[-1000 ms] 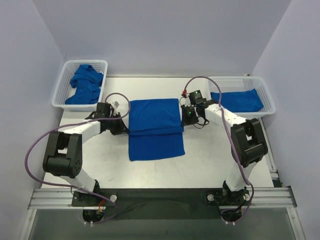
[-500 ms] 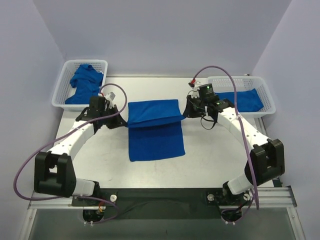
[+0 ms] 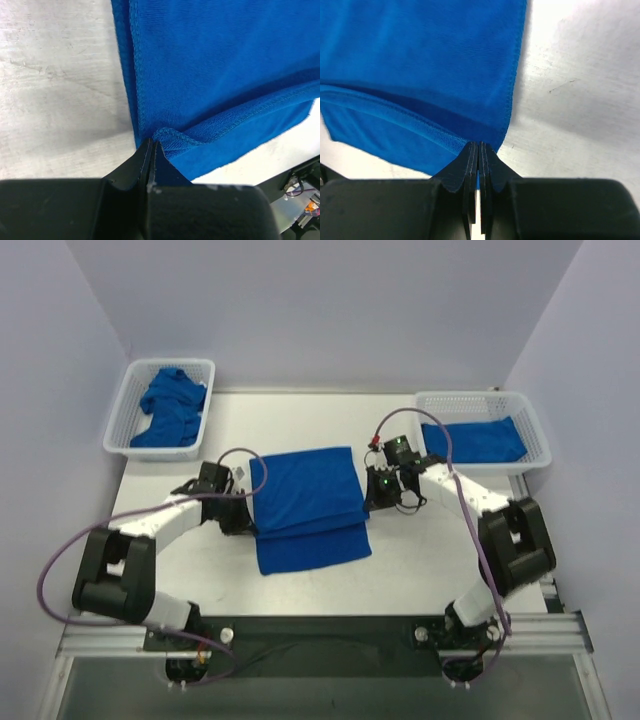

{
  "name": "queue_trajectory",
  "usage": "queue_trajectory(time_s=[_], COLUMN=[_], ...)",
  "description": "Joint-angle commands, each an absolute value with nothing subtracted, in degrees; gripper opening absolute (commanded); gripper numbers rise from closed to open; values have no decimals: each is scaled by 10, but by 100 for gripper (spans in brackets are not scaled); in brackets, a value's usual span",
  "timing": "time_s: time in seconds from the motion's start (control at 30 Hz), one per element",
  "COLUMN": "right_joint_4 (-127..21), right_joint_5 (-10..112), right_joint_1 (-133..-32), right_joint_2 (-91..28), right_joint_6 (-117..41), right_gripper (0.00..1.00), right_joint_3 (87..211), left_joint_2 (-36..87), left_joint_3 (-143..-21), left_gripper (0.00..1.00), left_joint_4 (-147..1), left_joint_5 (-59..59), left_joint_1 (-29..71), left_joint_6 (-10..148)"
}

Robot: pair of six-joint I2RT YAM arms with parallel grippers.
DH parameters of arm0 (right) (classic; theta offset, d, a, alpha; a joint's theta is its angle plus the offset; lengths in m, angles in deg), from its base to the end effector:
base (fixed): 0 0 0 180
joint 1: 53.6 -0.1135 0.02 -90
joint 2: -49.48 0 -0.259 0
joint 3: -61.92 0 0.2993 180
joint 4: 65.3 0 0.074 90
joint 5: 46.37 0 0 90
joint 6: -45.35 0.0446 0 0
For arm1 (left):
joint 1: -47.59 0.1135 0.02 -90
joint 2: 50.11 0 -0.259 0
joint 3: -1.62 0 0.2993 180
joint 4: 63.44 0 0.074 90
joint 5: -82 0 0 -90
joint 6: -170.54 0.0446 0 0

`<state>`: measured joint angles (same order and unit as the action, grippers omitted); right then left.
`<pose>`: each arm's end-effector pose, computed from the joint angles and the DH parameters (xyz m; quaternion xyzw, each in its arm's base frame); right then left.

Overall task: Fold and stack the towels
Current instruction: Fold the towel

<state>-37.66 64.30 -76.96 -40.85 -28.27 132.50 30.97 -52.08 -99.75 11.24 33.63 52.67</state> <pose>0.3440 0.1657 0.1862 -0.1209 0.9109 0.2787 0.2793 0.2848 -0.0859 0.1276 -0.0785 0.9576 -0.2321 0.1515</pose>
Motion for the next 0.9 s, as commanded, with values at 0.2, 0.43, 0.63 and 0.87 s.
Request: queue_trajectory(time_s=[0.2, 0.43, 0.63, 0.87], right_joint_4=[-399, -426, -446, -444], right_joint_5=[655, 654, 627, 603], right_joint_1=[-773, -765, -727, -685], right_joint_2=[-511, -555, -591, -616], right_joint_6=[-263, -251, -221, -210], right_gripper=[0, 0, 0, 0], right_joint_3=[1296, 1304, 1341, 1424], left_joint_2=[385, 440, 525, 618], left_joint_3=[-525, -563, -672, -809], left_gripper=[0, 0, 0, 0], left_joint_4=[-973, -964, -964, -971], left_joint_5=[87, 60, 54, 73], left_joint_1=[319, 323, 347, 362], left_joint_6=[532, 536, 548, 555])
